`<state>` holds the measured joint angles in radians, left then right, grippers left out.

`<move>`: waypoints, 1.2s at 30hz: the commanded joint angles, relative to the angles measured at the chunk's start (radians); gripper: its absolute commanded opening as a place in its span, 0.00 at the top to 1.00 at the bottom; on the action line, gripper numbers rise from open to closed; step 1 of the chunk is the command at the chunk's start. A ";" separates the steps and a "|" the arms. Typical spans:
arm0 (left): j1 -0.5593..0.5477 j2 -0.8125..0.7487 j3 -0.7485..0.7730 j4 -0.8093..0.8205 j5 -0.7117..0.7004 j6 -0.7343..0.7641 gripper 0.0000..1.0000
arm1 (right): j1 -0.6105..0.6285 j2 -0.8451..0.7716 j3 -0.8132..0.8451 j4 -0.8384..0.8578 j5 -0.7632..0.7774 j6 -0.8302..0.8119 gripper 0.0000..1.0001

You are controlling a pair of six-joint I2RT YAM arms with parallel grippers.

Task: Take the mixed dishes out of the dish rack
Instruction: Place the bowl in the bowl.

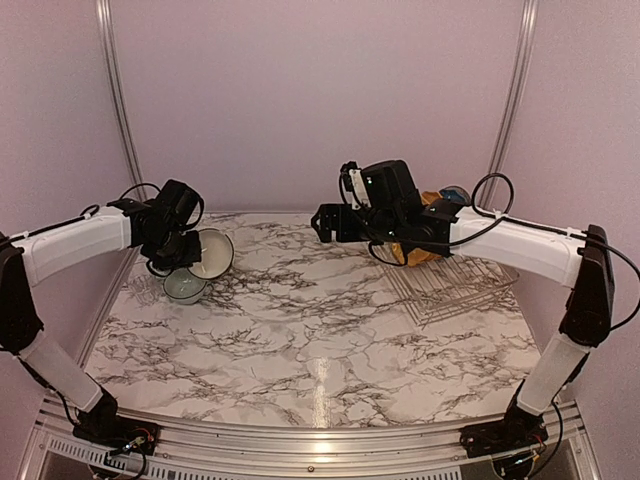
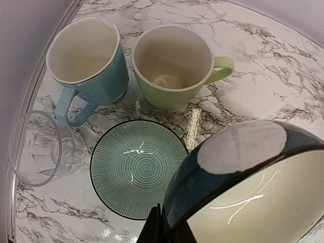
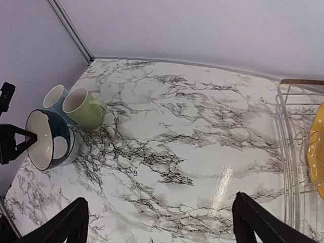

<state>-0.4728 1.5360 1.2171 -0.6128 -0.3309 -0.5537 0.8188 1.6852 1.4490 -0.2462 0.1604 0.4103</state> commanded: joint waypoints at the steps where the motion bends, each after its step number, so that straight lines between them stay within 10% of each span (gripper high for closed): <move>1: 0.086 -0.067 -0.053 -0.019 0.028 -0.083 1.00 | -0.018 0.001 -0.015 0.012 -0.015 -0.001 0.05; 36: 0.240 0.037 -0.141 0.029 0.091 -0.074 0.88 | -0.049 -0.031 -0.065 0.016 -0.021 0.016 0.06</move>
<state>-0.2363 1.5761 1.0786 -0.5961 -0.2218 -0.6430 0.7803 1.6806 1.3884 -0.2398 0.1394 0.4179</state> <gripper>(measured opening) 0.088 0.942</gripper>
